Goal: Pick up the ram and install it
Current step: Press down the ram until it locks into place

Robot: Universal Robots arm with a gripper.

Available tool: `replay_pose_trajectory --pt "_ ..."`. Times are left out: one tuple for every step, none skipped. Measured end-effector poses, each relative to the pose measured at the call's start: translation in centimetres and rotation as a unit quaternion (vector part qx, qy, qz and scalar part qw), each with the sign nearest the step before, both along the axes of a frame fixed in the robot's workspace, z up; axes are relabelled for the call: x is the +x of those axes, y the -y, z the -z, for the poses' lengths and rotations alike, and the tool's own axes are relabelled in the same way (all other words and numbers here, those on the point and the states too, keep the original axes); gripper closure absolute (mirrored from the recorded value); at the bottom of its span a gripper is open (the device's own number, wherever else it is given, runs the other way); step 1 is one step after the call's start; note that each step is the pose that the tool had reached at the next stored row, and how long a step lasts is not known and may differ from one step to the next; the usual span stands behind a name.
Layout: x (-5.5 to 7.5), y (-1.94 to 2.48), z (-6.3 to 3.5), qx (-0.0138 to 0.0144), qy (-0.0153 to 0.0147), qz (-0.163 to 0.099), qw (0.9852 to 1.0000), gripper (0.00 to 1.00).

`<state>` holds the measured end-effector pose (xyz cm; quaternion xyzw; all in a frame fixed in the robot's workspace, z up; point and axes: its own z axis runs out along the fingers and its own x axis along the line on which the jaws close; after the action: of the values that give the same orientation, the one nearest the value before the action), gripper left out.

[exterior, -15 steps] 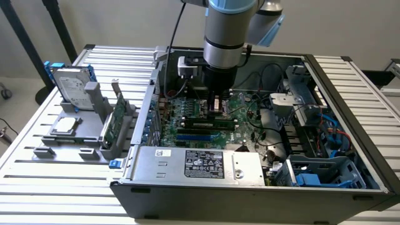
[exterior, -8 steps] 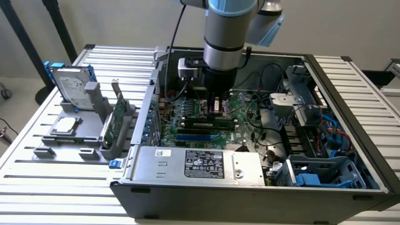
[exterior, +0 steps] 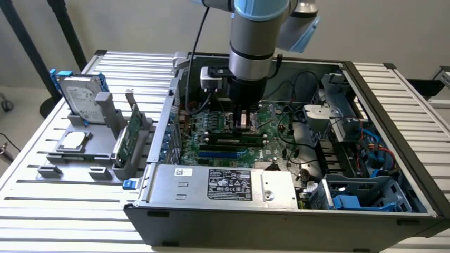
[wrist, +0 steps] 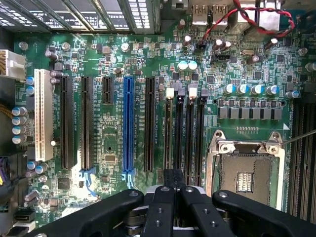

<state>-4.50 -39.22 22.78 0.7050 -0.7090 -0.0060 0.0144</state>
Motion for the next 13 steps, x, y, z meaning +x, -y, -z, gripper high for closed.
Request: replay_pose_trajectory --pt "0.0 0.0 0.0 0.0003 0.0001 0.0 1.0 0.89" --pt "0.0 0.0 -0.05 0.0007 0.0002 0.0 1.0 0.89" --pt "0.0 -0.01 -0.24 0.0019 0.0006 0.0 1.0 0.89" --pt "0.0 0.0 -0.68 0.0018 0.0003 0.0 1.0 0.89" --pt "0.0 0.02 -1.15 0.0016 0.0001 0.0 1.0 0.89" --pt "0.0 0.02 -1.58 0.0018 0.0001 0.0 1.0 0.89" --pt "0.0 0.03 -1.94 0.0019 0.0001 0.0 1.0 0.89" --pt "0.0 0.03 -2.23 0.0021 0.0001 0.0 1.0 0.89" --pt "0.0 0.04 -2.53 0.0022 0.0001 0.0 1.0 0.89" --pt "0.0 0.05 -2.77 0.0022 0.0001 0.0 1.0 0.89" --pt "0.0 0.07 -2.94 0.0024 0.0001 0.0 1.0 0.89" --pt "0.0 0.1 -3.03 0.0029 0.0001 0.0 1.0 0.89" --pt "0.1 0.12 -3.1 0.0034 0.0001 0.0 1.0 0.89"
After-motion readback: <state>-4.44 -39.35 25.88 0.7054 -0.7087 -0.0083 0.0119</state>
